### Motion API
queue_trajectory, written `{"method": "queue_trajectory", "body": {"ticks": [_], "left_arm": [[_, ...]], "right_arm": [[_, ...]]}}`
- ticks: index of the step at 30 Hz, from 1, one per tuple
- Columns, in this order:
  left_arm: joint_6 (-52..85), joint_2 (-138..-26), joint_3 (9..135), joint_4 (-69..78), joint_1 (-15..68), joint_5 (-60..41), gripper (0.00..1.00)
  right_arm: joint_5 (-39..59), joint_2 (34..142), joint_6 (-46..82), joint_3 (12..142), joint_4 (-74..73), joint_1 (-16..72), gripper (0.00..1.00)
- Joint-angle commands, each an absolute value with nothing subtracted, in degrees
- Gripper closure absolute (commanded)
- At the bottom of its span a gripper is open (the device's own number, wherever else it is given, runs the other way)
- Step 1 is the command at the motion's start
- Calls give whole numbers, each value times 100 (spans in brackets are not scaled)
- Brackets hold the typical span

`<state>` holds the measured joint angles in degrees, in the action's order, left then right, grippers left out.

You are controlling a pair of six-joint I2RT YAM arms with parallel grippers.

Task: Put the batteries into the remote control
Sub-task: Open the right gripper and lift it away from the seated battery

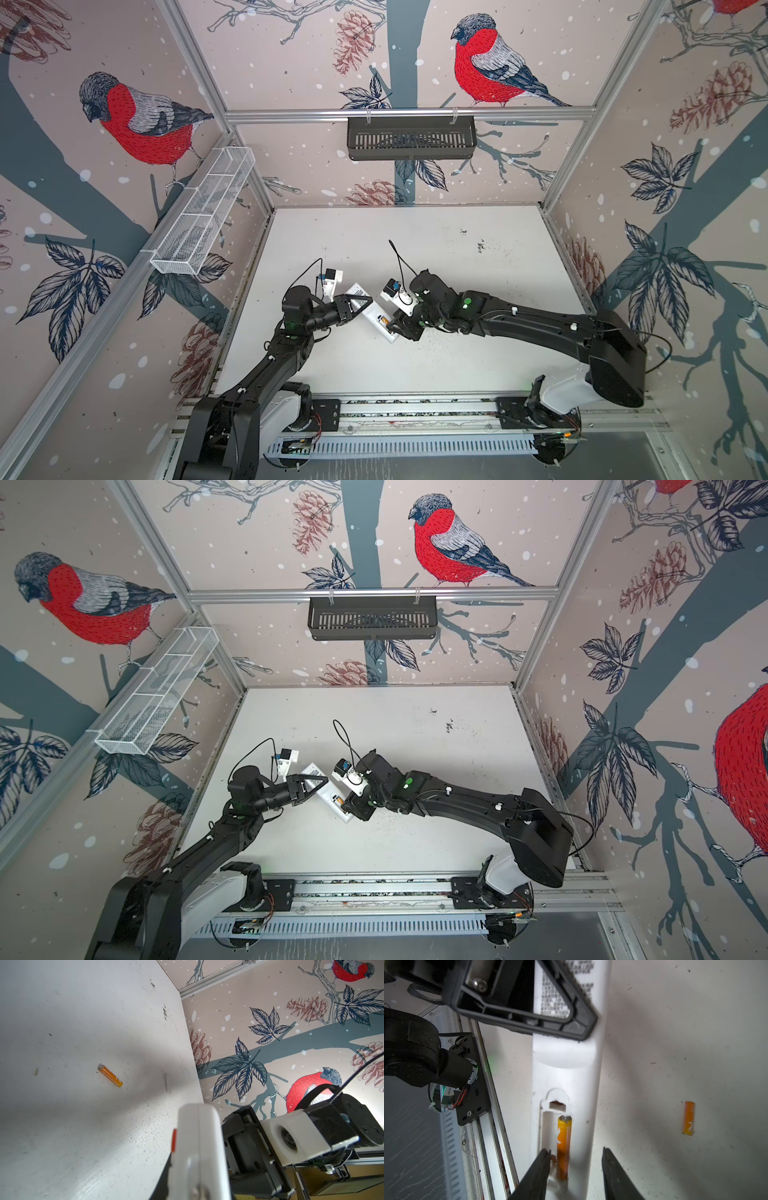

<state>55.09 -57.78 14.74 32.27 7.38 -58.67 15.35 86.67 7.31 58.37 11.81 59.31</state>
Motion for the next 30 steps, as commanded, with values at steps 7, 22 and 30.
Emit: {"method": "queue_trajectory", "body": {"ticks": [7, 22, 30], "left_arm": [[5467, -5722, 1494, 3612, 767, -5986, 100], [4896, -5562, 1685, 2686, 757, -5631, 100], [4242, -5355, 1933, 1484, 640, -4857, 100]], "right_arm": [[1311, 8762, 745, 5871, 1175, 5963, 79], [1471, 8746, 793, 5811, 1024, 5791, 75], [1388, 8234, 1086, 5506, 565, 5538, 36]]}}
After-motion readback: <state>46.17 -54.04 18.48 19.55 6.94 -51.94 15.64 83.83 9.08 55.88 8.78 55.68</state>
